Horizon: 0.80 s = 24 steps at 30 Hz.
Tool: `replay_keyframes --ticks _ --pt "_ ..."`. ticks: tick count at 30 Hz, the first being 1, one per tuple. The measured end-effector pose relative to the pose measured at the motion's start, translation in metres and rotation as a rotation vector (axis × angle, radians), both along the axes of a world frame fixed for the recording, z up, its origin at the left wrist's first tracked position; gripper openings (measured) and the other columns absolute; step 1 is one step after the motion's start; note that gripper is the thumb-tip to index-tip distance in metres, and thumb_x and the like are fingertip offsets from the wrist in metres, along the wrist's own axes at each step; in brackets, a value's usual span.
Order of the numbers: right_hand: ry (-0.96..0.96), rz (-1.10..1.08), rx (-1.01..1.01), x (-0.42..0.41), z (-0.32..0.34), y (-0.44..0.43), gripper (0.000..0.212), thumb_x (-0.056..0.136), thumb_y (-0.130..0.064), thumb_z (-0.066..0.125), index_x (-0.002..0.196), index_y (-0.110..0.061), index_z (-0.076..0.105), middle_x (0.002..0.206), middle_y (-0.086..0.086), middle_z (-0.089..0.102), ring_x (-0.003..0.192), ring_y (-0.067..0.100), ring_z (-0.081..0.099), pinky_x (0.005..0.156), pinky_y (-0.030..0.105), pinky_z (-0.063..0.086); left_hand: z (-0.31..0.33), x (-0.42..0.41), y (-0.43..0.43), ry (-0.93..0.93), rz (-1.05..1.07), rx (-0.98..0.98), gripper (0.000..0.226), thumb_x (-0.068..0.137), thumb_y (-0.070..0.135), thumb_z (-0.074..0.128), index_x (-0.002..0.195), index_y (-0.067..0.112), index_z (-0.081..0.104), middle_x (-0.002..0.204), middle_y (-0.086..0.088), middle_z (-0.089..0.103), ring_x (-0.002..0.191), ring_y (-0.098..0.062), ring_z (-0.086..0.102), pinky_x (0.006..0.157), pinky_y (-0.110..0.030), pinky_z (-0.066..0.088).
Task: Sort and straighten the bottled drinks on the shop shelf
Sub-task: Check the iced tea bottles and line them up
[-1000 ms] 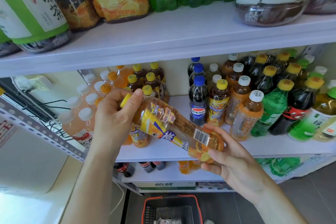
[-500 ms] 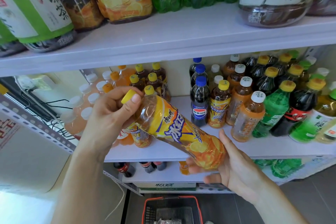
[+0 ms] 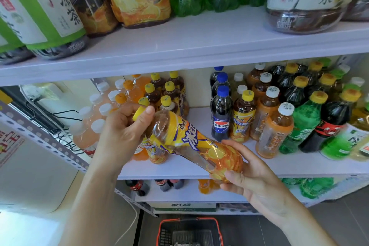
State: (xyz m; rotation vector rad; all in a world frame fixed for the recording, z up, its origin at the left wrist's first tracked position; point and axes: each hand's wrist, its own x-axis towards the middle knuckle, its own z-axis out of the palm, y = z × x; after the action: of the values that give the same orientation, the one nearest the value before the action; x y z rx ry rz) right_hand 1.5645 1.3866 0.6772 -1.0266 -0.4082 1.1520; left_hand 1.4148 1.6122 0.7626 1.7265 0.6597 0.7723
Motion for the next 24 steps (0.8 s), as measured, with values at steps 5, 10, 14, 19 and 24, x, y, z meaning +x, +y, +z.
replay_keyframes --ticks 5,10,14,19,24 --pt "-0.027 0.007 -0.055 -0.001 0.005 0.001 0.064 0.067 -0.059 0.08 0.113 -0.015 0.068 0.093 0.033 0.067 0.071 0.037 0.069 0.055 0.031 0.057 -0.003 0.001 0.004 0.06 0.045 0.053 0.046 0.073 0.068 0.061 0.073 0.022 0.062 0.054 0.008 0.043 0.051 -0.011 0.038 0.054 -0.03 0.033" --pt "0.04 0.03 -0.241 0.005 -0.005 0.003 0.078 0.073 -0.073 0.047 0.08 -0.001 0.075 0.073 0.032 0.065 0.044 0.028 0.06 0.037 0.025 0.047 0.005 -0.004 0.001 0.052 -0.252 -0.011 0.033 0.079 0.055 0.066 0.101 0.031 0.067 0.075 -0.019 0.046 0.068 -0.02 0.042 0.061 -0.032 0.041" --pt "0.109 0.034 -0.26 0.011 -0.009 0.004 0.072 0.075 -0.068 0.046 0.091 -0.005 0.077 0.092 0.029 0.071 0.066 0.032 0.07 0.048 0.031 0.055 0.006 0.001 -0.003 0.025 -0.264 -0.01 0.036 0.077 0.059 0.069 0.101 0.032 0.068 0.084 -0.035 0.049 0.077 -0.03 0.045 0.071 -0.048 0.037" --pt "0.082 -0.073 -0.017 0.012 -0.008 0.008 0.039 0.083 -0.029 0.064 0.122 -0.025 0.065 0.118 0.012 0.069 0.093 0.026 0.07 0.073 0.037 0.059 0.0 0.021 -0.012 -0.068 -0.003 0.179 0.029 0.079 0.061 0.064 0.085 0.033 0.069 0.061 0.008 0.057 0.055 -0.009 0.047 0.051 -0.02 0.039" --pt "0.061 -0.174 -0.021 0.014 -0.012 0.009 0.051 0.079 -0.017 0.067 0.129 -0.017 0.057 0.112 0.018 0.071 0.096 0.035 0.07 0.069 0.032 0.06 0.004 0.026 -0.013 0.016 -0.014 0.267 0.037 0.075 0.063 0.065 0.083 0.026 0.063 0.062 0.001 0.057 0.058 -0.015 0.049 0.052 -0.03 0.04"
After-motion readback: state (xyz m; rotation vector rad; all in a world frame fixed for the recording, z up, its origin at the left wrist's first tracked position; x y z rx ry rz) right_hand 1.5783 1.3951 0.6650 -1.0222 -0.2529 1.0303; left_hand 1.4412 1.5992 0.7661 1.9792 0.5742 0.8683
